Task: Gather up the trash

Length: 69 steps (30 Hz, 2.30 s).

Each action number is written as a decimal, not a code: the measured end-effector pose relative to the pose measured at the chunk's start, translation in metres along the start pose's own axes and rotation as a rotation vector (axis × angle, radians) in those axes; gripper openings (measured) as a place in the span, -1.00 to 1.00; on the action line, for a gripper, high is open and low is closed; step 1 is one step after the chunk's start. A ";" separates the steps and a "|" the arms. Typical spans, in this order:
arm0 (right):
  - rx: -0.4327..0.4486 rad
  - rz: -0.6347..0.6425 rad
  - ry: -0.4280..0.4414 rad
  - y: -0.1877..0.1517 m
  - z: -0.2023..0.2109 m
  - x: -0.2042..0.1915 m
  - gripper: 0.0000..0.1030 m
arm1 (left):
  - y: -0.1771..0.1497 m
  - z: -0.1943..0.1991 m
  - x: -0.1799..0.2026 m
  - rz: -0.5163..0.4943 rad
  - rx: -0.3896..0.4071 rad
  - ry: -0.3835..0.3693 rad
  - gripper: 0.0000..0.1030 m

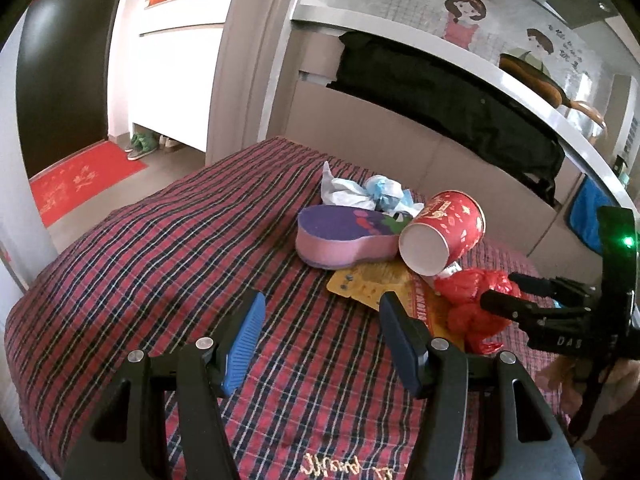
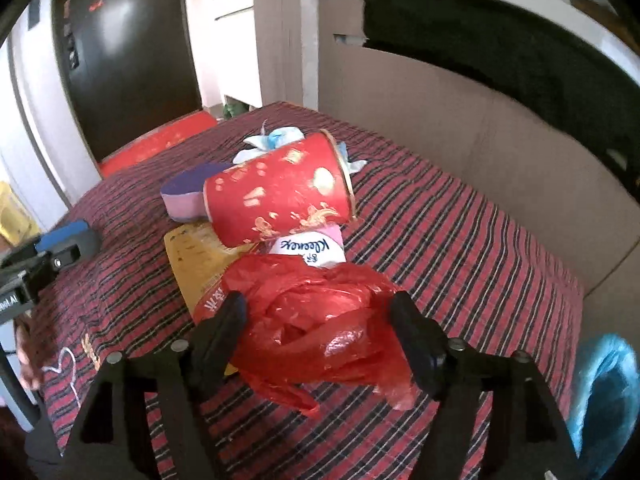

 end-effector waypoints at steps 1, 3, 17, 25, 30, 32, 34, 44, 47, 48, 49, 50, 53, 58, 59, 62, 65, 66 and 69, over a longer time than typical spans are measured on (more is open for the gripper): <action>-0.002 -0.021 0.022 -0.001 -0.001 0.004 0.39 | 0.000 0.000 0.001 -0.002 0.000 -0.003 0.17; -0.009 -0.049 0.060 -0.003 -0.002 0.009 0.42 | 0.000 0.001 0.003 -0.004 0.001 -0.005 0.21; 0.045 -0.126 0.174 -0.049 0.036 0.028 -0.32 | 0.001 -0.004 0.031 -0.051 -0.027 -0.063 0.37; 0.090 -0.235 0.134 -0.089 0.066 0.061 -0.89 | 0.028 -0.006 0.084 -0.167 -0.021 -0.107 0.37; 0.112 -0.245 0.185 -0.093 0.079 0.066 -0.78 | 0.044 0.004 0.095 -0.149 0.018 -0.118 0.37; 0.116 -0.243 0.188 -0.090 0.081 0.065 -0.53 | 0.042 0.004 0.092 -0.145 0.018 -0.110 0.37; 0.127 -0.255 0.210 -0.088 0.080 0.064 -0.03 | 0.038 0.002 0.086 -0.146 0.005 -0.090 0.37; 0.012 -0.296 0.256 -0.085 0.030 0.042 0.32 | 0.027 -0.004 0.052 -0.097 -0.013 -0.085 0.37; -0.061 -0.340 0.348 -0.093 0.013 0.042 0.45 | 0.031 -0.009 0.057 -0.102 -0.021 -0.102 0.37; -0.048 -0.354 0.369 -0.095 0.013 0.044 0.43 | 0.032 -0.010 0.060 -0.108 -0.021 -0.110 0.37; -0.035 -0.360 0.366 -0.095 0.015 0.046 0.34 | 0.035 -0.011 0.066 -0.120 -0.021 -0.122 0.37; -0.026 -0.362 0.363 -0.096 0.018 0.047 0.29 | 0.038 -0.013 0.073 -0.134 -0.025 -0.137 0.37; 0.010 -0.344 0.324 -0.098 0.033 0.049 0.04 | 0.052 -0.016 0.094 -0.165 -0.036 -0.167 0.37; 0.053 -0.314 0.230 -0.101 0.055 0.051 0.02 | 0.086 -0.034 0.138 -0.220 -0.040 -0.055 0.37; 0.055 -0.313 0.226 -0.102 0.056 0.052 0.02 | 0.096 -0.040 0.149 -0.228 -0.043 -0.015 0.37; 0.052 -0.308 0.216 -0.104 0.059 0.053 0.02 | 0.115 -0.061 0.176 -0.272 -0.037 0.084 0.37; 0.063 -0.305 0.213 -0.106 0.064 0.055 0.02 | 0.117 -0.084 0.189 -0.345 -0.061 0.177 0.37; 0.070 -0.306 0.210 -0.107 0.067 0.057 0.02 | 0.115 -0.091 0.189 -0.364 -0.067 0.214 0.37; 0.088 -0.309 0.204 -0.111 0.073 0.061 0.02 | 0.106 -0.097 0.171 -0.365 -0.080 0.284 0.37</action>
Point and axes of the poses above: each gripper's, at about its wrist camera, not at the fingertips, and z roughly against the way its jaws point, x to its right, y to its top, the point moved 5 cm from there along -z, roughly the way its jaws point, and after that the axes turned 15 degrees about -x, right-handed, at the moved point
